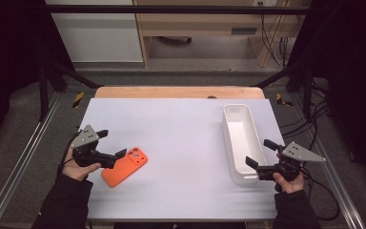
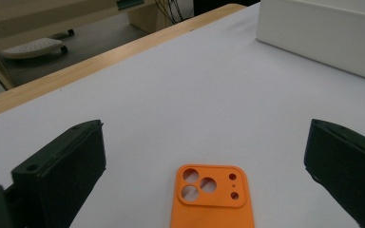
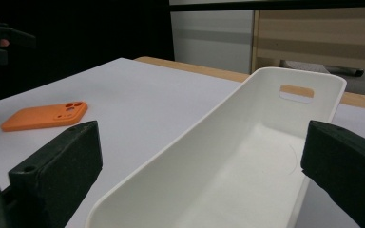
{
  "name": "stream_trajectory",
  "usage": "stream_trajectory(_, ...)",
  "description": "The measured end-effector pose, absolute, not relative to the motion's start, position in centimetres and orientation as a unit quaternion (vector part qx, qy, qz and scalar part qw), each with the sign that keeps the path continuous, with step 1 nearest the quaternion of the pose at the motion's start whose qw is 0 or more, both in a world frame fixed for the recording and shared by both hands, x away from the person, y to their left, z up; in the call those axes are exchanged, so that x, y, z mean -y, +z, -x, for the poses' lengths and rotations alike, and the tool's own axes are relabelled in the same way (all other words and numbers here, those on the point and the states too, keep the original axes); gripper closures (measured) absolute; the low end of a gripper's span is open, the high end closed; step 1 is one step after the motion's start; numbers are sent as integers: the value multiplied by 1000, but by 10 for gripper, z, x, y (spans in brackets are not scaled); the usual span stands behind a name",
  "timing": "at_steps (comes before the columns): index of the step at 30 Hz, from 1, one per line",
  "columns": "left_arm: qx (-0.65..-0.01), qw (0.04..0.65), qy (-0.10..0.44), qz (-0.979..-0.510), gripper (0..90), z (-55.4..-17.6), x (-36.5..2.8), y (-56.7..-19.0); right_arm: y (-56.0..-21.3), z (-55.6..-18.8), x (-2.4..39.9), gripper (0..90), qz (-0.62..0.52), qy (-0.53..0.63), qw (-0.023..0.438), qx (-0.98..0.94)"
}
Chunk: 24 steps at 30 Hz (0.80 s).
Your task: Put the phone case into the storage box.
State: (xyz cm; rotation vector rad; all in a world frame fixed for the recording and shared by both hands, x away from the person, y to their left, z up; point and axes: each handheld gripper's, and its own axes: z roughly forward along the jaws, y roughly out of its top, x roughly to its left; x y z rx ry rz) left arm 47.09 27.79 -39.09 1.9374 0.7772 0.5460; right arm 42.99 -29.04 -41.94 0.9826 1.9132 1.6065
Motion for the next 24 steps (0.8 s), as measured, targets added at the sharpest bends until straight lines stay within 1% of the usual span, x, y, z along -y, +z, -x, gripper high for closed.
stream_trajectory(13, -318, 426, 210, -821, 0, -484, -273, -394, -419, -430, 291, 5, -354, 582, 226, -696)
stream_trajectory(24, -323, 399, 202, -834, 0, -487, -270, -400, -419, -429, 291, 4, -355, 581, 226, -696)
